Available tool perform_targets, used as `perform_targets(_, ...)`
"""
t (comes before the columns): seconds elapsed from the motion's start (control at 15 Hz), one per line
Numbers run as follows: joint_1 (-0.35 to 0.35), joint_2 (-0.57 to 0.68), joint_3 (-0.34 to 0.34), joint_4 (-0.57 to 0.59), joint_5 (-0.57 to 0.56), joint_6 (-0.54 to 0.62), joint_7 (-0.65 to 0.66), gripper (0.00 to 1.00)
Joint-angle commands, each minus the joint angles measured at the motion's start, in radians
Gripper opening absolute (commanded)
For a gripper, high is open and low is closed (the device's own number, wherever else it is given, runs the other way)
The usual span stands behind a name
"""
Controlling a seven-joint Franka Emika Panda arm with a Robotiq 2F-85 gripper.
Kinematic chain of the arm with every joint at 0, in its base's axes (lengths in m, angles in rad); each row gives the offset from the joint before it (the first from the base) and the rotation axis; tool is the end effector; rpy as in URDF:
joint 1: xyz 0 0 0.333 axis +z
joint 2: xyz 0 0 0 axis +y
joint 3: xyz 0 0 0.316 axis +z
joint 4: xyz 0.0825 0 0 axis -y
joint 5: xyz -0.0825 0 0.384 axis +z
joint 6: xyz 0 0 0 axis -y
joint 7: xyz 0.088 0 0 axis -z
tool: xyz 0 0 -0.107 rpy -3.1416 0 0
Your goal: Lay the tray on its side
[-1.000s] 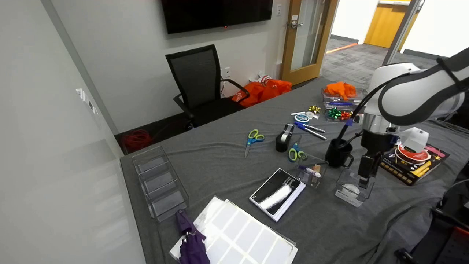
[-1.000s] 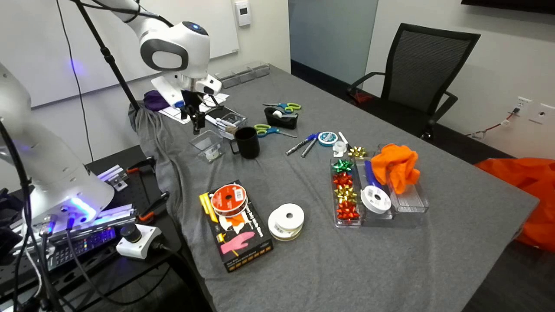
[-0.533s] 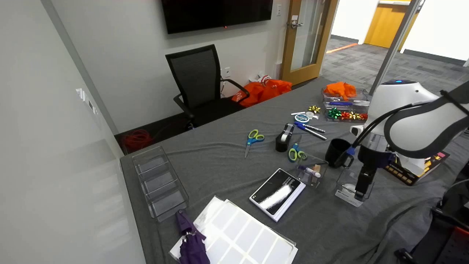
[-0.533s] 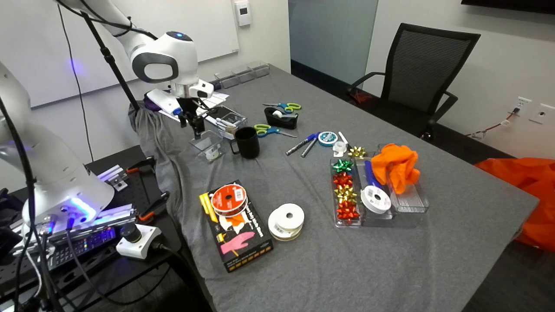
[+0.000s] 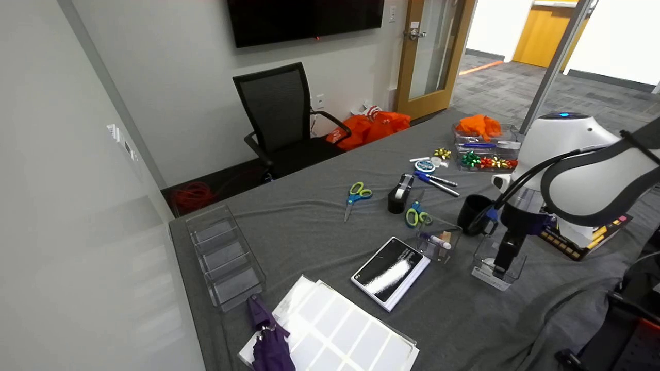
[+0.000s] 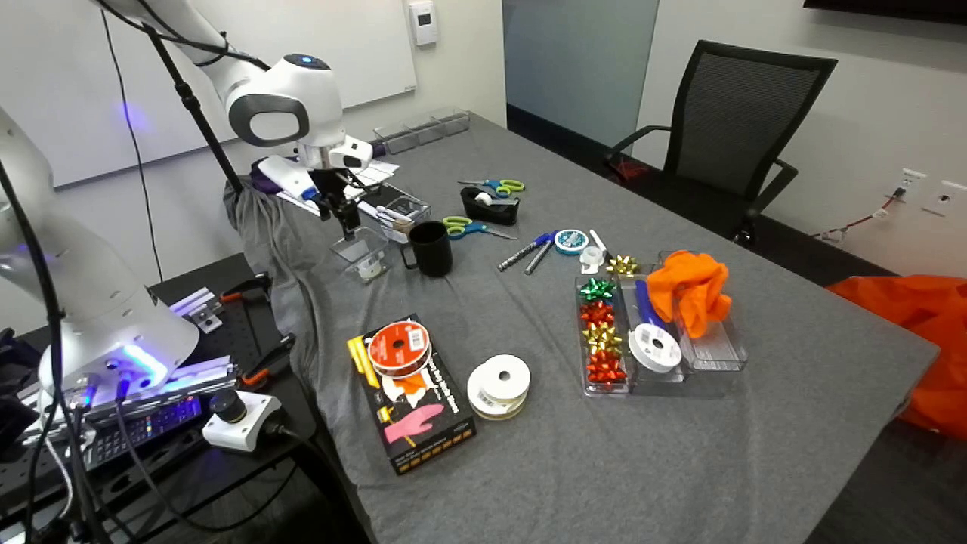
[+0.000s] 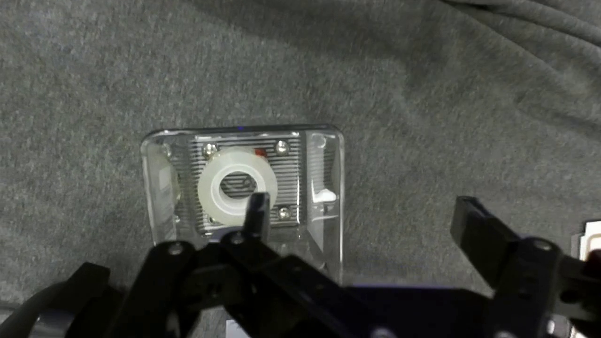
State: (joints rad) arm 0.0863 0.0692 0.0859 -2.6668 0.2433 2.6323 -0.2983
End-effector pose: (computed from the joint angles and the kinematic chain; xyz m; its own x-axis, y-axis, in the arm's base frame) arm 0.4022 0.0646 0.2065 0.9641 0.2534 -0.0800 0.2420 -0.9615 -0.1301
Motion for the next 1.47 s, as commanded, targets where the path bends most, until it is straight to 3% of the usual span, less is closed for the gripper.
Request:
perform_targets(0.0,0.014,0.053,0.022,0.006,-0.048,0.116,0.089,1.0)
perform_targets(0.2,0.04,0.098,0.018,0.006,-0.162,0.197,0.227,1.0)
perform_targets(0.4,0.082,0.126,-0.021,0.016,-0.325,0.201,0.401,1.0)
perform_targets(0.47,0.097,0.134,-0.035,0.024,-0.372,0.188,0.455,0.75)
perform_targets(0.53,0.109,0.139,-0.045,0.029,-0.408,0.181,0.497,0.74)
perform_targets(1.2,0.21,0.159,-0.143,0.08,-0.684,0.141,0.844,0.03)
perform_targets(1.4,0.225,0.164,-0.153,0.089,-0.73,0.124,0.911,0.0)
